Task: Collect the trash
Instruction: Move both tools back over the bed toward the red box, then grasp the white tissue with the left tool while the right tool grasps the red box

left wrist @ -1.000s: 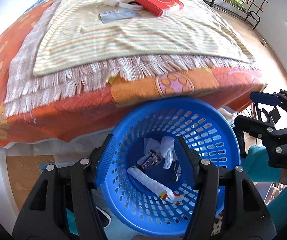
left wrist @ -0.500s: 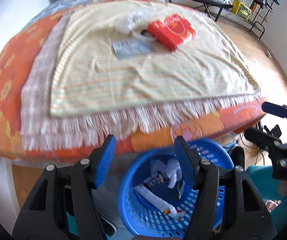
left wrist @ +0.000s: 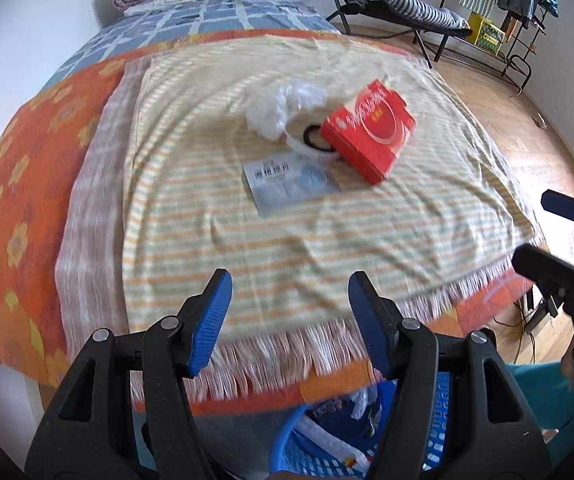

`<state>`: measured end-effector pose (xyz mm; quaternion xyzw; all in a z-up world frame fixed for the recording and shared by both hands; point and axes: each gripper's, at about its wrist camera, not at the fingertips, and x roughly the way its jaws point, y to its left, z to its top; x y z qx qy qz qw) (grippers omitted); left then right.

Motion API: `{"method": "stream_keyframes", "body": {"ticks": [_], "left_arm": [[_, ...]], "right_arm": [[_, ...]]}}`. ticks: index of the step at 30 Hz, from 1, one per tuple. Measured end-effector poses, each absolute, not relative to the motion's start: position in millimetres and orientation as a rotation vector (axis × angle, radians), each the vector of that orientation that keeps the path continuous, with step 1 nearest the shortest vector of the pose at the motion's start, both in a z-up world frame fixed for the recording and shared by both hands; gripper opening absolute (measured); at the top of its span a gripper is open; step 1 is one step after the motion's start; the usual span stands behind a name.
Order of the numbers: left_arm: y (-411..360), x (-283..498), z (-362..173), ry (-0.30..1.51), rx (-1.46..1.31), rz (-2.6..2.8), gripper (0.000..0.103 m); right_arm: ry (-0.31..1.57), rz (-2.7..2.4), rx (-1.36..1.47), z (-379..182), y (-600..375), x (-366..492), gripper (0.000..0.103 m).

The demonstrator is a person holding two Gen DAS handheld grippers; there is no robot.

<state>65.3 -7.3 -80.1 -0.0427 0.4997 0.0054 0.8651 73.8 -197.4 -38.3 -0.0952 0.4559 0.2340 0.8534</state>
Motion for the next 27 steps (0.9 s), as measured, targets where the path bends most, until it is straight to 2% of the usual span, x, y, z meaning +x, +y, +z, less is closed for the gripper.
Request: {"method": "stream_keyframes", "body": {"ticks": [13, 25, 27], "left_arm": [[20.3, 133.8, -79.3, 0.994, -0.165, 0.018, 0.063], [28.5, 181.7, -91.2, 0.984, -0.179, 0.032, 0.062], [30.6, 187.4, -92.8, 0.983, -0.187, 0.033, 0.058]], "right_arm": [[1.134, 0.380, 0.097, -51.4, -189.1, 179.1, 0.103], [1.190, 0.263, 0.206, -83.3, -164.9, 242.3, 0.103], [1.194, 0.230, 0.217, -88.9, -163.4, 250.2, 0.103]]}}
